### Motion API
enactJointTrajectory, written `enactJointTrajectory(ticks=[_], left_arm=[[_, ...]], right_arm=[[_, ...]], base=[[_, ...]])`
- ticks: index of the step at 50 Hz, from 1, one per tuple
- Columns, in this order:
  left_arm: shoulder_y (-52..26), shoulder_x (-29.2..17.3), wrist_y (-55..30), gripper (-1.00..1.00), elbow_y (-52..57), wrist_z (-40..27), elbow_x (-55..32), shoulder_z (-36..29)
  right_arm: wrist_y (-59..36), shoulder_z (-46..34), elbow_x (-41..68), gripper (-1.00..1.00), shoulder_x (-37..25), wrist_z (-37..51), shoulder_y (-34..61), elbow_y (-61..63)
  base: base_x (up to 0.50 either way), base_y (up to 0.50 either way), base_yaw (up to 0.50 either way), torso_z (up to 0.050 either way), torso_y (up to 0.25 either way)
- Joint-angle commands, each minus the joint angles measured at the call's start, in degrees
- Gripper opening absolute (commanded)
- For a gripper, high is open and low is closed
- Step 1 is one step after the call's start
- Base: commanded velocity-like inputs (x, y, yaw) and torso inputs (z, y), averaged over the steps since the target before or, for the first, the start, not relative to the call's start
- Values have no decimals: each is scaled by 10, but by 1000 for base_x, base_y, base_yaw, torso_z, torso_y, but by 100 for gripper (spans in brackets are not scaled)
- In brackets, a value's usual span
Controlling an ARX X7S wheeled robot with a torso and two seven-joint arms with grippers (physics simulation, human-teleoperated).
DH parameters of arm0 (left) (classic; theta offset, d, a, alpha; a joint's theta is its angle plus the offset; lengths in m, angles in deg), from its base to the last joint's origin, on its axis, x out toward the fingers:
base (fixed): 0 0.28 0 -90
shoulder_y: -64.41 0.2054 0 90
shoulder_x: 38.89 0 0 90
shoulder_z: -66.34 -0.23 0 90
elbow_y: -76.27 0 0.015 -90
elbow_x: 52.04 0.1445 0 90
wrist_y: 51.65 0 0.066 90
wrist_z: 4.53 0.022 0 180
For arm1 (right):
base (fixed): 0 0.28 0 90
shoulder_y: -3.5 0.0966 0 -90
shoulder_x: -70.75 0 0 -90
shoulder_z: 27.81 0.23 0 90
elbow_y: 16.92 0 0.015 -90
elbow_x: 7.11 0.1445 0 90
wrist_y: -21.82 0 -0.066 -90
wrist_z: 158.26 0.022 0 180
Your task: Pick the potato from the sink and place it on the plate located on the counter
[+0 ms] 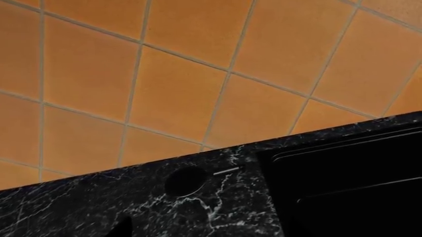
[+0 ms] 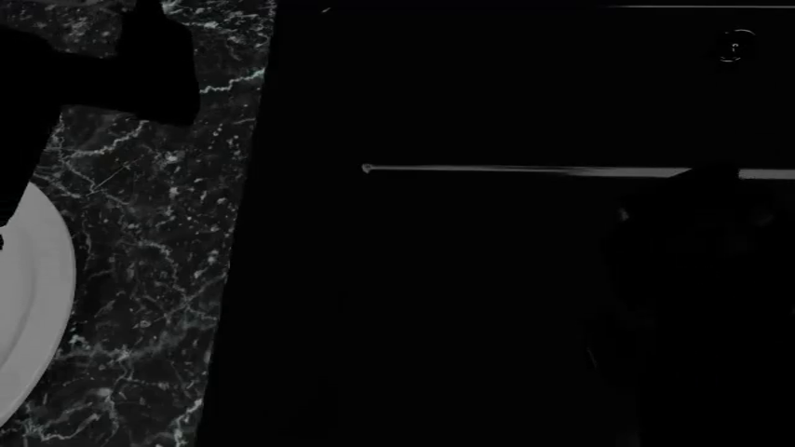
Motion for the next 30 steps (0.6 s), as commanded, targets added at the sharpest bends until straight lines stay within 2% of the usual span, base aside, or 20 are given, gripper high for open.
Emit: enactJointTrajectory(ticks=[1,30], left_arm=[[3,-11,8,100,-1,-36,-51,3],[26,-28,67,100,-51,-53,-73,5]], right_arm=[[17,47,-61,100,9,-4,-35,0],[17,91,-62,100,7,53,-67,0]], base=[[0,0,0,0,0],[0,0,0,0,0]])
